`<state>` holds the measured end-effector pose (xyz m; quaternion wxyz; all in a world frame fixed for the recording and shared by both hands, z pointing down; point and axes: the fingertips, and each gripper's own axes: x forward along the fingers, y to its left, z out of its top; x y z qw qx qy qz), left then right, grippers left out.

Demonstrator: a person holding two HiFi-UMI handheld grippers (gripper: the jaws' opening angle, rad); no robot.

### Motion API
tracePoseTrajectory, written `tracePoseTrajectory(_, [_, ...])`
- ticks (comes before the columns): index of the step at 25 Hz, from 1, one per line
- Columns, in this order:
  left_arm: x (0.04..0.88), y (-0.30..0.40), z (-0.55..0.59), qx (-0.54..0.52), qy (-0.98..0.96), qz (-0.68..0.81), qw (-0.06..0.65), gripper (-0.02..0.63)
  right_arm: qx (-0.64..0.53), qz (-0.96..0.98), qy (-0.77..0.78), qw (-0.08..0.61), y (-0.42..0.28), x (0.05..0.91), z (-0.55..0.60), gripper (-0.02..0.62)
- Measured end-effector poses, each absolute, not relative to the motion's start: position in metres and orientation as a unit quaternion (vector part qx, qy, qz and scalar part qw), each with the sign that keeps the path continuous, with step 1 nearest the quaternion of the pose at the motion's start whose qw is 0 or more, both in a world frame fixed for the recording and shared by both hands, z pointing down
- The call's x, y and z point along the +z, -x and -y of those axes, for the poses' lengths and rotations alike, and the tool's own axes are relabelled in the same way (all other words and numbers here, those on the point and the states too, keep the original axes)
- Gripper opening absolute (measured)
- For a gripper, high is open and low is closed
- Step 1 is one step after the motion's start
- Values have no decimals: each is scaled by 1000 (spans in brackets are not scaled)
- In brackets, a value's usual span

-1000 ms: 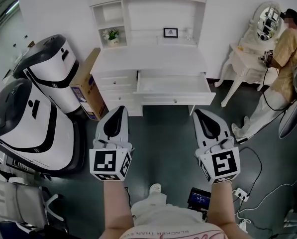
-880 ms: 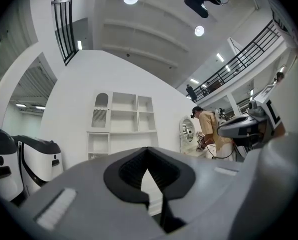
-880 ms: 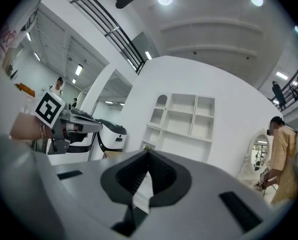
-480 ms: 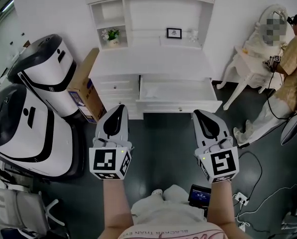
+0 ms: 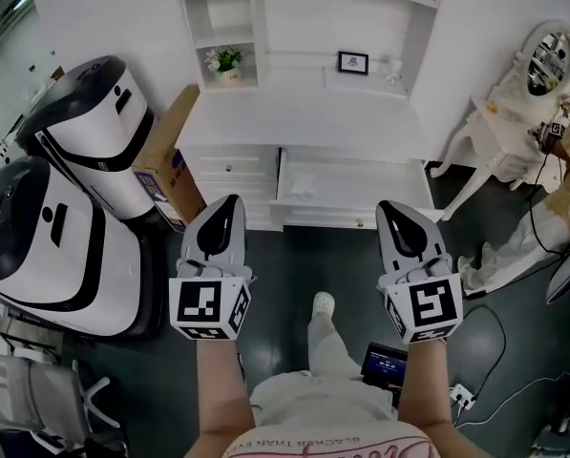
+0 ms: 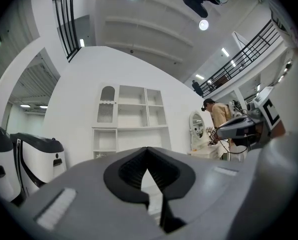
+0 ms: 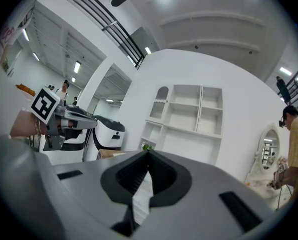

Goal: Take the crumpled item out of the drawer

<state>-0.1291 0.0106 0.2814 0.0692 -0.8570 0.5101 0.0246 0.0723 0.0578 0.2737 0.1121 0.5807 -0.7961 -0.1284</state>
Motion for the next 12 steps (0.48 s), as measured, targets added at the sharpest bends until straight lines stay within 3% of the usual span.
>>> tracePoseTrajectory(12, [287,100,122,13,841,-537,62,9,-130,812,-561,98,-104,270,91,5])
